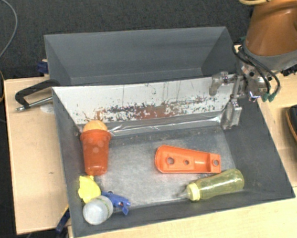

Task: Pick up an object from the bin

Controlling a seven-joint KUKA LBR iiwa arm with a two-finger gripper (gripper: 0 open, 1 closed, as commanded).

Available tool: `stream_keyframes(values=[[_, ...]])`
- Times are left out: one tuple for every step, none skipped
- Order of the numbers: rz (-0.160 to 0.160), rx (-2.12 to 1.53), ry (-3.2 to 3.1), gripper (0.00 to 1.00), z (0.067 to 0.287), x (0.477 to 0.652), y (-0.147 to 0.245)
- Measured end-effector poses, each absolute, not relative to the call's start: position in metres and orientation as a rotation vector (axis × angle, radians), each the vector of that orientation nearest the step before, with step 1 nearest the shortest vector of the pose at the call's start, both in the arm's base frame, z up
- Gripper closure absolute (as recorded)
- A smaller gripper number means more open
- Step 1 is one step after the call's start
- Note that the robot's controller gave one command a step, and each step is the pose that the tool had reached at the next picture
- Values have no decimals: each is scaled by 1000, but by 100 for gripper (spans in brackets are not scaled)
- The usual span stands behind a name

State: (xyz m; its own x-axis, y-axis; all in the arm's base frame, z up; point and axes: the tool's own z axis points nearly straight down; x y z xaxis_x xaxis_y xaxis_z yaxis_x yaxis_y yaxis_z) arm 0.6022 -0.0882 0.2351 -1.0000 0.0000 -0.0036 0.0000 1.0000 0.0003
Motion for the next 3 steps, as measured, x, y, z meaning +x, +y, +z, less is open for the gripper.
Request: stream_keyframes(values=[[2,10,3139,0,175,569,-39],[10,-1,3153,0,133,545,-2],[4,-169,3134,0,128,542,-10]])
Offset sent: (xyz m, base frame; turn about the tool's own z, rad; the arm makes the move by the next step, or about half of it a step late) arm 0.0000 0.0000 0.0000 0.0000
